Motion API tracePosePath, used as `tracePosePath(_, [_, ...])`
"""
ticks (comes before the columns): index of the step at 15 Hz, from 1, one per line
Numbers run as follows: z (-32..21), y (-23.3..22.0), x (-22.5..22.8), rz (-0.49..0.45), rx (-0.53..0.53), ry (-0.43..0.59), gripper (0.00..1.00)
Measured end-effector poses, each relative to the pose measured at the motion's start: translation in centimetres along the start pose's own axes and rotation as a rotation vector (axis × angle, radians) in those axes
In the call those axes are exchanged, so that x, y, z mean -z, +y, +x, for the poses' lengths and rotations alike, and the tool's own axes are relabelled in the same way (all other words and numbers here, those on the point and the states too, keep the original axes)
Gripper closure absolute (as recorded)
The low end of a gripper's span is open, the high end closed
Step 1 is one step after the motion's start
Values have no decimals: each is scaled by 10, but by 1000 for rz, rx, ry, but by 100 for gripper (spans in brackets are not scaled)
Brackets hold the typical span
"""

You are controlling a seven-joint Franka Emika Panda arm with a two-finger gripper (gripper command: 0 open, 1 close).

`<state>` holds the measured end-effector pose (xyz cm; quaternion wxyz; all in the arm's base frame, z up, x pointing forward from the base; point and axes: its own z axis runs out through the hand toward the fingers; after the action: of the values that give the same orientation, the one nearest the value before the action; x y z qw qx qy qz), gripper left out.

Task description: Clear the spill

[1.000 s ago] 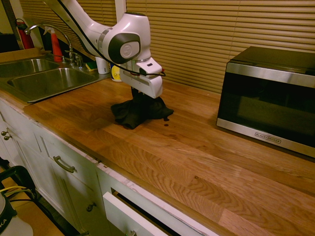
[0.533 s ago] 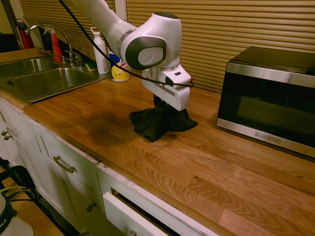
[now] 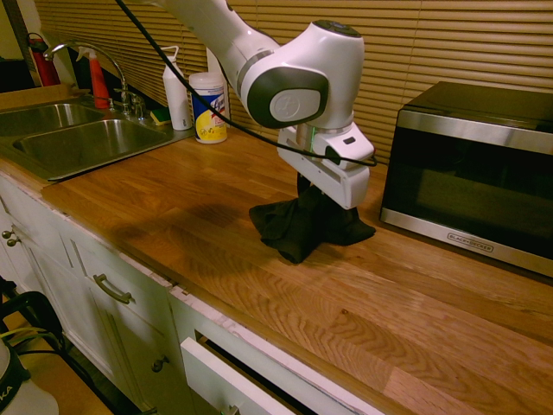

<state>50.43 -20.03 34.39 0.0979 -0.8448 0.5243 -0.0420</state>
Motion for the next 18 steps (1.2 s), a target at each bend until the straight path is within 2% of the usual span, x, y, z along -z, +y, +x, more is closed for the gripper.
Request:
tracePosePath(3, [-35,-34,-10,-1,65,-12,100])
tracePosePath(10, [-170,-124,-35,-30,203,-2,100])
tracePosePath(18, [-290,-174,-52,-40,281,-3,100])
